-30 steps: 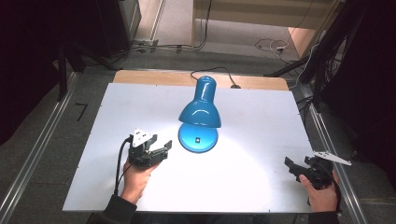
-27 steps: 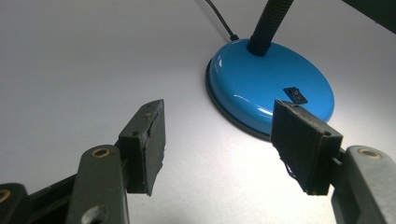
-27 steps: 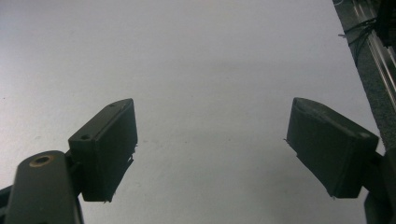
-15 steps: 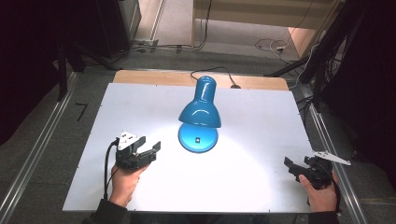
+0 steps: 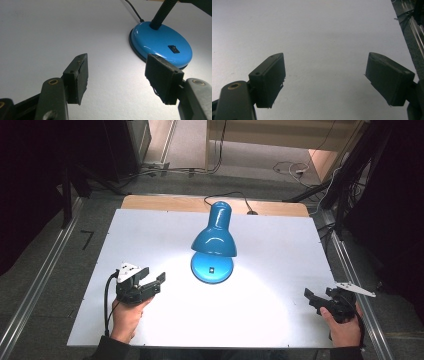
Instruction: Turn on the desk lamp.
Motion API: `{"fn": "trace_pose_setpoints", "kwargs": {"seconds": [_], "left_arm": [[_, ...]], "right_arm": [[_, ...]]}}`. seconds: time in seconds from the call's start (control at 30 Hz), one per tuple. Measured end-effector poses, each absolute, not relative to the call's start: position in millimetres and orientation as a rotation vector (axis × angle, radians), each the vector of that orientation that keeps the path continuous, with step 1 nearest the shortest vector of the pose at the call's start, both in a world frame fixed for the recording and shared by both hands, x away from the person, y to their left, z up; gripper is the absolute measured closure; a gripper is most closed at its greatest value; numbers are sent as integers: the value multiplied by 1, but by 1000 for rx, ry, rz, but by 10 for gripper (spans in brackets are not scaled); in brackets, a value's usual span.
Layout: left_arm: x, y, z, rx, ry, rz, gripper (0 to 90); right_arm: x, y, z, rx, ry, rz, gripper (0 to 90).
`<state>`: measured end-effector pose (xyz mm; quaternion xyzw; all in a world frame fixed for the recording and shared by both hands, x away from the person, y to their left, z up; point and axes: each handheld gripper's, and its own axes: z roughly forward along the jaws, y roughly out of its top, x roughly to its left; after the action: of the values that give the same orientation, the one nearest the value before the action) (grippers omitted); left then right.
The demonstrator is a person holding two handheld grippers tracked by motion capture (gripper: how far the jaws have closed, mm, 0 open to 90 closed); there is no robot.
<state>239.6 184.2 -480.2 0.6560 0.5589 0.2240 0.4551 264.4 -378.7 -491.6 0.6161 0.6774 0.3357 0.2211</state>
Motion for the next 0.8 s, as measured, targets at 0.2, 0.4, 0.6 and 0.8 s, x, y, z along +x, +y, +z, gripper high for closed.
{"fn": "trace_pose_setpoints", "kwargs": {"seconds": [0.2, 0.4, 0.6, 0.8], "left_arm": [[236, 190, -480, 1616, 1389, 559, 357], [233, 194, -480, 1614, 1393, 559, 356], [230, 197, -480, 1611, 1397, 561, 346], [224, 206, -480, 1600, 1413, 565, 346]], "right_arm": [[264, -379, -492, 1703, 1874, 927, 150], [265, -379, -492, 1699, 1876, 926, 150], [264, -379, -492, 1704, 1873, 924, 150], [264, -379, -492, 1705, 1871, 928, 150]]}}
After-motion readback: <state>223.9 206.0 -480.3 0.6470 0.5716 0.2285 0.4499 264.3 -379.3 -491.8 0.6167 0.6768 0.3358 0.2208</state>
